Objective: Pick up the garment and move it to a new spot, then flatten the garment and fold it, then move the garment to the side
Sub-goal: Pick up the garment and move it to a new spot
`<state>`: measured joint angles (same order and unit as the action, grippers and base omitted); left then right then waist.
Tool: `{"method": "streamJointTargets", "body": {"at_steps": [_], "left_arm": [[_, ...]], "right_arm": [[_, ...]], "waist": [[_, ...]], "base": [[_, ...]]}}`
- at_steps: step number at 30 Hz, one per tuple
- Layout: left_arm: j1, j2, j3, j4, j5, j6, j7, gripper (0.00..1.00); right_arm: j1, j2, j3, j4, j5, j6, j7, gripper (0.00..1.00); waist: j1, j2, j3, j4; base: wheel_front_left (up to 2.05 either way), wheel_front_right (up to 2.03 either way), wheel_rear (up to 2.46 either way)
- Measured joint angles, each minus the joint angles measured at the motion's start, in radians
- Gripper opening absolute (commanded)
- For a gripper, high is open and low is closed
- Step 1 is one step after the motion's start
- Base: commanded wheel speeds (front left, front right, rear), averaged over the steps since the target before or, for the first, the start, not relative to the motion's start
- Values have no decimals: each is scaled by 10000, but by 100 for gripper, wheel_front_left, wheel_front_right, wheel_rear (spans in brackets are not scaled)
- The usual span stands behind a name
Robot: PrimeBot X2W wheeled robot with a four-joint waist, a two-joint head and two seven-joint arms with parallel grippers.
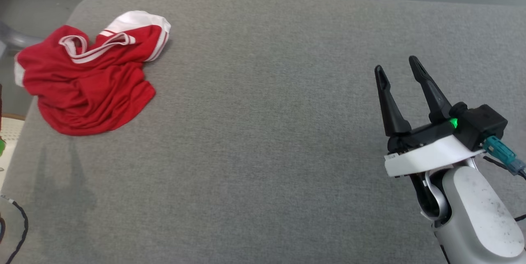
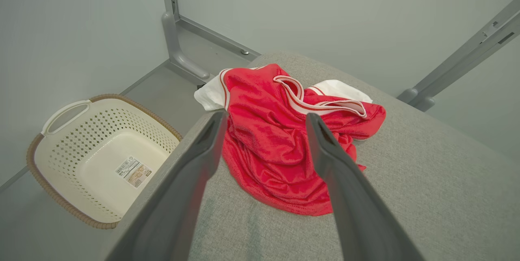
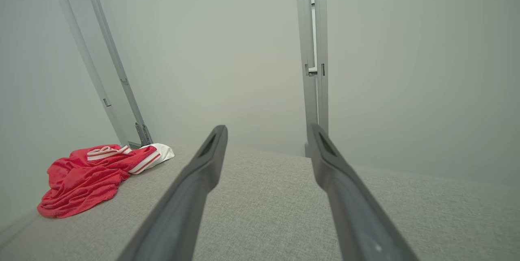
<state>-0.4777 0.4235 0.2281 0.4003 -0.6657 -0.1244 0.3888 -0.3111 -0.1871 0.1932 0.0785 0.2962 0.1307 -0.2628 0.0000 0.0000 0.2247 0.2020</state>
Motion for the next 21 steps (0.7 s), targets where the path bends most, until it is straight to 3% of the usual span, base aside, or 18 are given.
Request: {"method": "streamJointTargets", "body": {"at_steps": [12,20,21], "left_arm": [[-1000,543,-1402,2581,-1035,-44,115,100],[-1143,895,-2255,3544,-1958,-44,1258,100],[-1163,974,-2309,3567,-2023,-44,1292,87]], "right_arm": [[-714,10,46,-683,102,0,0,100],[-772,21,-4,-679,105,0,0,100],[-775,31,-2,-665,105,-2,0,100]], "waist": [[1,0,1507,-1476],[0,0,2046,-2148],[0,0,2067,-2205]], "base": [[0,0,0],[0,0,0],[0,0,0]]}}
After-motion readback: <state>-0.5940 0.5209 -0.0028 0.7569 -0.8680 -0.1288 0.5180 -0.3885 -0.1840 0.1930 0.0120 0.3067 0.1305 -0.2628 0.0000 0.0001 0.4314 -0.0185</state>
